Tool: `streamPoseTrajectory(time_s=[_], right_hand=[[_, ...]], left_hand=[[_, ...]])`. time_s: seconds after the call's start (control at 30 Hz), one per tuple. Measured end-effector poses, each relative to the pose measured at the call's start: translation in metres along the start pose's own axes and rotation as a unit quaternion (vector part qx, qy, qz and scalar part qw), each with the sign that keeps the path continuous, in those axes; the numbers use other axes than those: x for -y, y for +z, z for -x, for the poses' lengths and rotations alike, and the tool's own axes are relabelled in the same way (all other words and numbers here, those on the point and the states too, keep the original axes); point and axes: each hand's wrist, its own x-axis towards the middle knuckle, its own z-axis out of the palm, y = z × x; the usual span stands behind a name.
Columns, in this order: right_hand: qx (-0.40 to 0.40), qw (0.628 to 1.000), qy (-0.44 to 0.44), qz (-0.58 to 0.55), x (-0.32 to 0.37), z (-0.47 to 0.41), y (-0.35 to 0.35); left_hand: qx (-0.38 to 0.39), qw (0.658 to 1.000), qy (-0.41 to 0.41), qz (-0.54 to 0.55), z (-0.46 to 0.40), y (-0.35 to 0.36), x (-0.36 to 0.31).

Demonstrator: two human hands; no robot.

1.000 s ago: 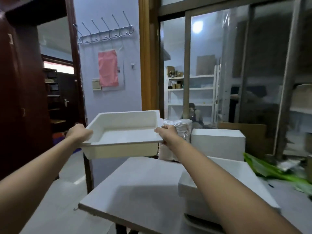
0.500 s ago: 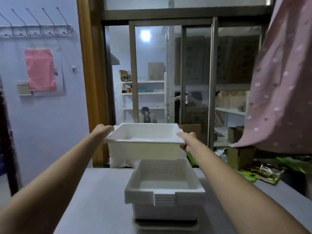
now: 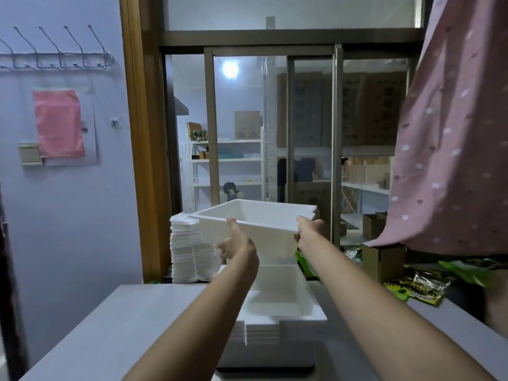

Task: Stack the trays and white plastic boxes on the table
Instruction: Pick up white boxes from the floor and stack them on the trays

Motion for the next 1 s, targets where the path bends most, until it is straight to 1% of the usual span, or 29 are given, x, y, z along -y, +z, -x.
streamPoseTrajectory(time_s=[0.17,0.27,0.3,0.37,0.43,0.5,0.57,0.63,0.7,0.77,0.8,0.9,1.0], right_hand=[[-0.006,1.0,0.012,0.008,-0.004,0.015,0.006],[0.007,1.0,-0.011,0.019,-0.005,0.018,0.009],[0.014,0.999,-0.019,0.021,-0.005,0.019,0.01],[0.03,0.999,-0.024,0.034,-0.003,0.021,0.01],[0.065,0.997,0.002,0.03,0.001,0.022,0.006],[0.104,0.994,0.032,0.001,0.009,0.026,-0.004],[0.09,0.995,0.044,-0.006,0.011,0.019,-0.021],[0.05,0.998,0.041,-0.001,0.01,0.006,-0.042],[0.011,0.999,0.027,0.012,0.007,-0.01,-0.06],[-0.023,0.999,0.016,0.03,0.003,-0.027,-0.074],[-0.023,0.999,0.013,0.032,0.002,-0.032,-0.077],[0.036,0.998,0.015,0.04,-0.002,-0.042,-0.076],[0.11,0.992,0.013,0.056,-0.002,-0.038,-0.063]], left_hand=[[-0.028,0.999,-0.005,-0.019,0.012,0.012,-0.005],[-0.036,0.998,0.006,-0.052,0.007,0.011,-0.006],[-0.033,0.998,0.005,-0.054,0.004,0.01,-0.005],[-0.027,0.999,-0.001,-0.026,0.0,0.008,-0.006],[-0.014,1.0,0.001,-0.003,0.001,0.005,-0.01],[-0.011,1.0,-0.003,0.005,-0.009,-0.002,-0.017],[-0.004,1.0,-0.012,0.005,-0.019,-0.014,-0.028],[0.018,0.999,-0.029,-0.008,-0.032,-0.027,-0.043],[0.042,0.997,-0.047,-0.033,-0.043,-0.042,-0.06],[0.062,0.993,-0.045,-0.094,-0.051,-0.054,-0.074],[0.072,0.988,-0.048,-0.125,-0.055,-0.059,-0.079],[0.095,0.976,-0.055,-0.188,-0.066,-0.073,-0.086],[0.122,0.957,-0.031,-0.262,-0.074,-0.076,-0.092]])
